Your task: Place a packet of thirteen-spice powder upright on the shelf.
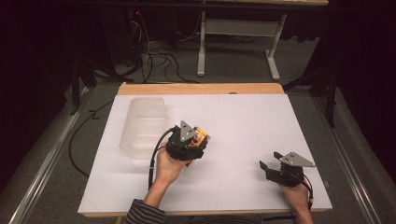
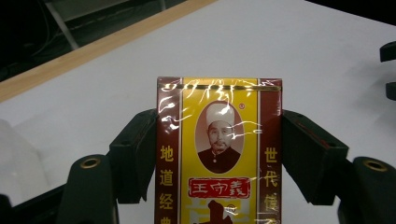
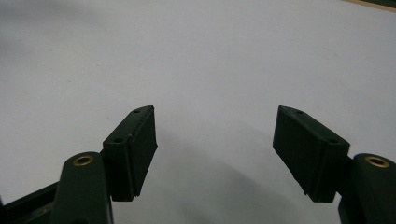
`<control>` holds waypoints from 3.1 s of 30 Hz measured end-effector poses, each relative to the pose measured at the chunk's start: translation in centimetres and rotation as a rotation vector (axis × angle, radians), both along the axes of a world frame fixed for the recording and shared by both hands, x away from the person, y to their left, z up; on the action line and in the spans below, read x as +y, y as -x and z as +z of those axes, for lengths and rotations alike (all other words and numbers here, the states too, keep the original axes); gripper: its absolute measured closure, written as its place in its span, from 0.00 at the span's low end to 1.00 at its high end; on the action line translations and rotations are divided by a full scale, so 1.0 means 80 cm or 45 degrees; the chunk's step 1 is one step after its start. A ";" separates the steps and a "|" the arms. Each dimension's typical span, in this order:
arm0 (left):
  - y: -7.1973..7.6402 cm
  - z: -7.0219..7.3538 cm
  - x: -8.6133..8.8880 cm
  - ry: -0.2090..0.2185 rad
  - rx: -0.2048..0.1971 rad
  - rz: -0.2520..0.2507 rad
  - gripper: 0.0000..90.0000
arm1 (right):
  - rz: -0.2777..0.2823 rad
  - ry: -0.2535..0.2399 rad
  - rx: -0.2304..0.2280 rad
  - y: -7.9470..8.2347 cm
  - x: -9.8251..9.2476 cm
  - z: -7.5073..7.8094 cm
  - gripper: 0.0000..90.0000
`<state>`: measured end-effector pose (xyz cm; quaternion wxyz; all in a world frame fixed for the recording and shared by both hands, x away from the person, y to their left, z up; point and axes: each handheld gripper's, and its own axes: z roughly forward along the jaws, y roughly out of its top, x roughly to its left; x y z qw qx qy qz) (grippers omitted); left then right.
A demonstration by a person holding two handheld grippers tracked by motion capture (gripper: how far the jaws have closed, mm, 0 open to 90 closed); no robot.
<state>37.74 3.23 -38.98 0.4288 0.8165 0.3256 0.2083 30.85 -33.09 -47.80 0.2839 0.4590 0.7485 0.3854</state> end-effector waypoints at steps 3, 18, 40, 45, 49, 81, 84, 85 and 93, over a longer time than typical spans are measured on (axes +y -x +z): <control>-0.002 0.002 0.005 0.003 0.000 0.019 0.36 | 0.002 0.001 0.000 0.000 0.000 0.000 0.34; -0.004 0.023 0.039 -0.033 -0.071 0.131 0.36 | -0.001 -0.002 0.011 -0.001 0.000 0.000 0.34; -0.017 0.027 0.089 0.031 -0.118 0.338 0.36 | -0.004 -0.003 0.018 -0.001 0.000 0.000 0.34; -0.019 0.024 0.101 0.045 -0.111 0.374 0.36 | -0.005 -0.005 0.019 -0.001 0.000 0.000 0.34; -0.020 0.024 0.111 0.078 -0.109 0.402 0.36 | -0.004 -0.002 0.019 -0.001 0.000 0.000 0.34; -0.014 0.001 0.154 0.088 -0.096 0.539 0.36 | -0.008 -0.005 0.025 -0.002 0.000 0.000 0.34; -0.013 -0.002 0.154 0.076 -0.093 0.543 0.36 | -0.008 -0.005 0.024 -0.002 0.000 0.000 0.34; -0.013 -0.004 0.155 0.075 -0.092 0.545 0.36 | -0.009 -0.005 0.024 -0.002 0.000 0.000 0.34; -0.010 -0.012 0.160 0.077 -0.079 0.560 0.36 | -0.005 -0.004 0.021 -0.002 0.000 0.000 0.34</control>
